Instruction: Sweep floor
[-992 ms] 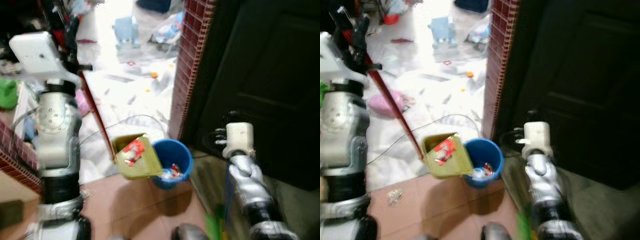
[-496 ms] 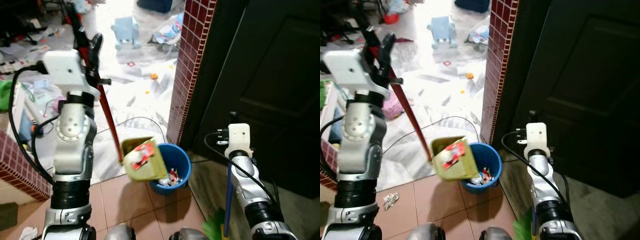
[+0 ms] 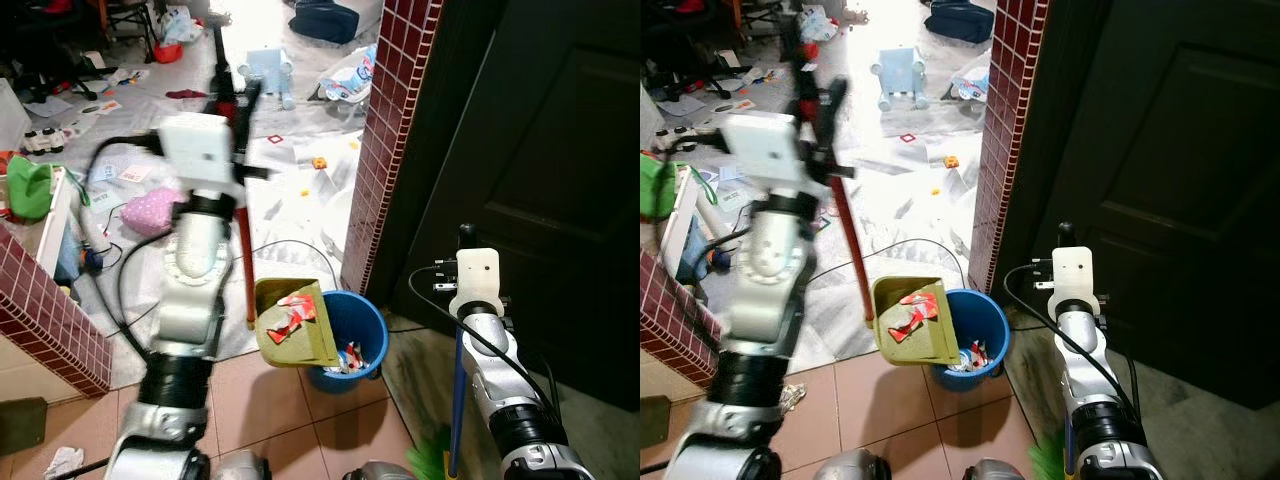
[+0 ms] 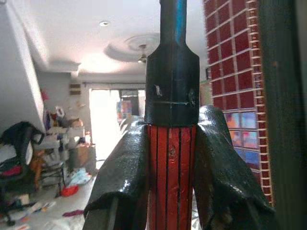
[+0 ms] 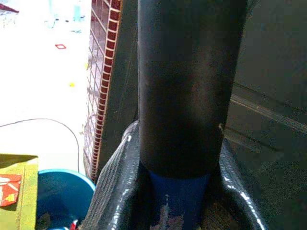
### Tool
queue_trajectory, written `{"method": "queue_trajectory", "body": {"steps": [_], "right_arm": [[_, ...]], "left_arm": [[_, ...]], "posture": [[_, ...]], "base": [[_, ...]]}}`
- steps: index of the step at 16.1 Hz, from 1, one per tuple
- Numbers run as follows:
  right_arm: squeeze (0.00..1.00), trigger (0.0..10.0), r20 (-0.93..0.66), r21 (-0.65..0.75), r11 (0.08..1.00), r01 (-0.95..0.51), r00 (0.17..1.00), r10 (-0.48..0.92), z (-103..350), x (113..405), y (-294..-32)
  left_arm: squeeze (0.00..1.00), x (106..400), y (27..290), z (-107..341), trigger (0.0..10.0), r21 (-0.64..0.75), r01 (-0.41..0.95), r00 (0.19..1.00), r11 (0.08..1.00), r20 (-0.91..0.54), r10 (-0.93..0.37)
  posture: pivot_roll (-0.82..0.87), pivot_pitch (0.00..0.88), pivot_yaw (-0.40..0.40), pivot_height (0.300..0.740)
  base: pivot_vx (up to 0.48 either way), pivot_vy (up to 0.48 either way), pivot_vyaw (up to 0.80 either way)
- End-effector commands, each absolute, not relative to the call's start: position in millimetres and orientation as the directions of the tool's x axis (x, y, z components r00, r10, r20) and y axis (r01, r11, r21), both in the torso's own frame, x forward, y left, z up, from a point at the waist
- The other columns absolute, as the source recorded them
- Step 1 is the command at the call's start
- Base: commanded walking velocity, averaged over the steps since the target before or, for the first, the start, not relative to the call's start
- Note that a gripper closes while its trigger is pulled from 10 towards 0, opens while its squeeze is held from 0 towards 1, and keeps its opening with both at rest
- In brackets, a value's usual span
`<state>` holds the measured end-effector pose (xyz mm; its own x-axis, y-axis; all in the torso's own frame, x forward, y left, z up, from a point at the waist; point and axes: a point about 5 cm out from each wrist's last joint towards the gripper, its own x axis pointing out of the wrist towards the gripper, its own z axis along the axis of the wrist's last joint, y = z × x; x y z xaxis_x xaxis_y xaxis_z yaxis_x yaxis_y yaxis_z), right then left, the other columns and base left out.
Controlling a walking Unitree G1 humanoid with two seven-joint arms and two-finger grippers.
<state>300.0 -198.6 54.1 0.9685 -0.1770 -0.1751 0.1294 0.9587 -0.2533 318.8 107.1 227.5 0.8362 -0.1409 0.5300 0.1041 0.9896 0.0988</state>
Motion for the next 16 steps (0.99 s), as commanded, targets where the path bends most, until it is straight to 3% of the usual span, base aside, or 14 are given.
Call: {"method": "queue_trajectory", "body": {"steps": [1,5,8,11,12,13,16], "right_arm": [[0.00,10.0,-0.132,-0.254,0.958,0.132,0.977,-0.170,63.6,305.5,-196.7],[0.00,10.0,-0.132,-0.242,0.961,0.132,0.977,-0.168,62.2,305.3,-192.1],[0.00,10.0,-0.127,-0.233,0.963,0.136,0.978,-0.168,62.4,305.5,-190.1],[0.00,10.0,-0.125,-0.228,0.963,0.140,0.977,-0.172,62.0,304.3,-190.7],[0.00,10.0,-0.124,-0.227,0.964,0.142,0.977,-0.173,61.8,303.8,-190.8],[0.00,10.0,-0.125,-0.223,0.964,0.142,0.977,-0.173,60.9,302.7,-190.5],[0.00,10.0,-0.126,-0.223,0.965,0.140,0.977,-0.171,60.2,301.8,-190.9]], "left_arm": [[0.00,319.0,100.8,236.5,10.0,0.128,0.105,0.804,0.986,0.573,-0.160],[0.00,325.8,64.7,244.7,10.0,0.151,0.166,0.751,0.974,0.622,-0.225],[0.00,321.1,25.6,249.6,10.0,0.235,0.325,0.658,0.916,0.639,-0.398],[0.00,307.5,-6.6,236.1,10.0,0.366,0.500,0.554,0.785,0.562,-0.614],[0.00,301.0,-16.3,229.5,10.0,0.423,0.556,0.497,0.715,0.520,-0.695],[0.00,286.7,-27.1,223.9,10.0,0.553,0.595,0.370,0.583,0.455,-0.810],[0.00,278.6,-31.3,217.7,10.0,0.673,0.609,0.269,0.419,0.322,-0.908]], "posture": [[-0.07,0.000,0.000,0.740],[-0.08,0.000,0.010,0.740],[-0.08,0.000,0.017,0.740],[-0.08,0.000,0.021,0.740],[-0.08,0.000,0.023,0.740],[-0.08,0.000,0.023,0.740],[-0.08,0.000,0.021,0.740]], "base": [[0.000,0.000,0.00],[0.000,0.000,0.00],[0.000,0.000,0.00],[0.000,0.000,0.00],[0.000,0.000,0.00],[0.000,0.000,0.00],[0.000,0.000,0.00]]}}
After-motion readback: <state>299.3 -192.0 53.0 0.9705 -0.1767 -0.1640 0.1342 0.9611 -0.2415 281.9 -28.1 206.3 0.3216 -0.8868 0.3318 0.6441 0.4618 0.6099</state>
